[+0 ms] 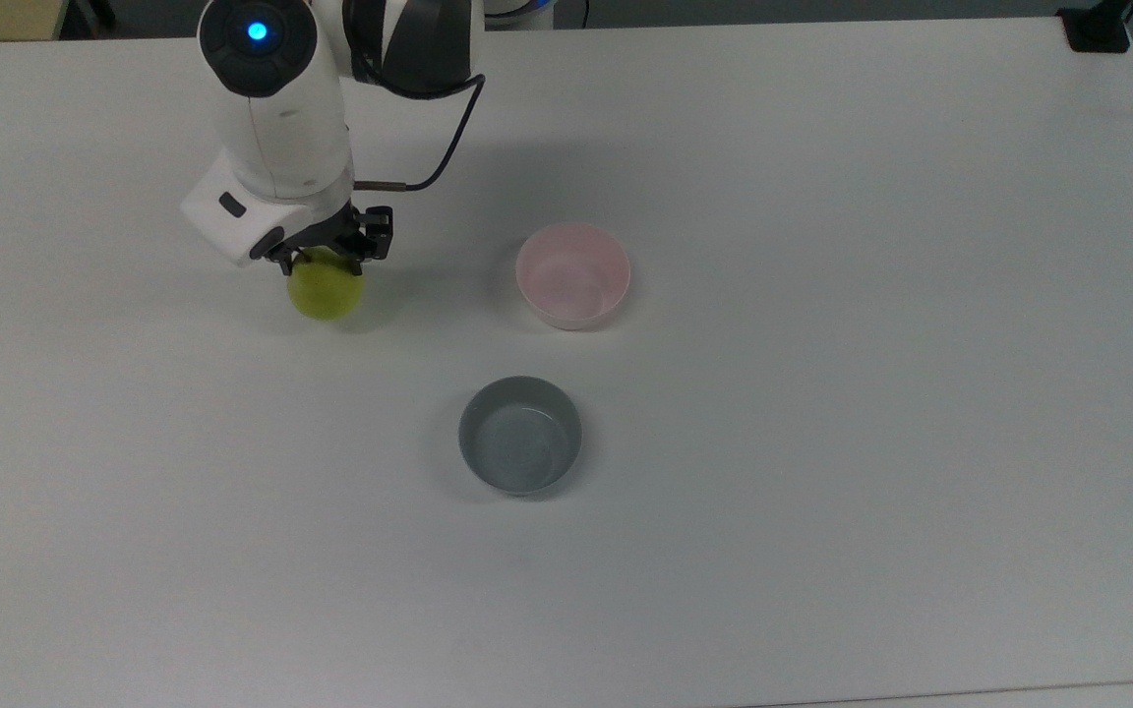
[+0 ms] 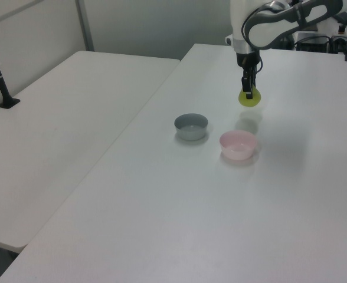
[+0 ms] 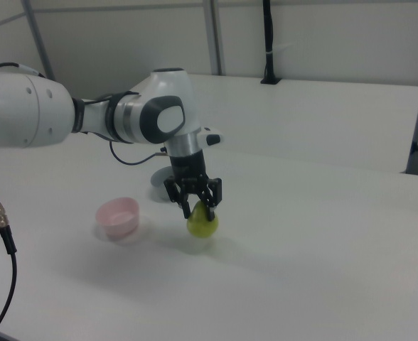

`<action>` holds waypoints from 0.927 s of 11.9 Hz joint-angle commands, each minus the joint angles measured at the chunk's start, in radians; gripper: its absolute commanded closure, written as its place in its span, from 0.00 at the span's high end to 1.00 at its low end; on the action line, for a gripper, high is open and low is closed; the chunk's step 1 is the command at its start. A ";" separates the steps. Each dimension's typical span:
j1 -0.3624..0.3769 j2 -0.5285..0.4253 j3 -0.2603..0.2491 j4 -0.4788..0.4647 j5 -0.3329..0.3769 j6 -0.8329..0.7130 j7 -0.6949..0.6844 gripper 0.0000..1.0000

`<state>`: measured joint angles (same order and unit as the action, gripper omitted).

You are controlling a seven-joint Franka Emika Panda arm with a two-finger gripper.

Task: Pick up a pear from the bowl
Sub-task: 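Hold the pear raised above the table beside the pink bowl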

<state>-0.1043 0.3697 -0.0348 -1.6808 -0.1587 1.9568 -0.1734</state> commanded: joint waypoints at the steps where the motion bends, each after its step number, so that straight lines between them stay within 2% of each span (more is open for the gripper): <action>1: -0.009 0.018 -0.005 -0.025 -0.021 0.069 -0.012 0.48; 4: -0.011 0.024 -0.005 -0.028 -0.032 0.074 -0.009 0.50; 7: -0.009 0.024 -0.004 -0.028 -0.032 0.071 -0.005 0.86; 8: -0.009 0.023 -0.004 -0.028 -0.032 0.070 -0.003 0.93; 9: -0.009 0.018 -0.005 -0.023 -0.030 0.062 -0.003 1.00; 11: -0.008 -0.005 -0.005 -0.017 -0.021 0.053 0.008 1.00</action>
<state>-0.1174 0.4078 -0.0350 -1.6843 -0.1740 2.0033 -0.1733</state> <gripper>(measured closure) 0.000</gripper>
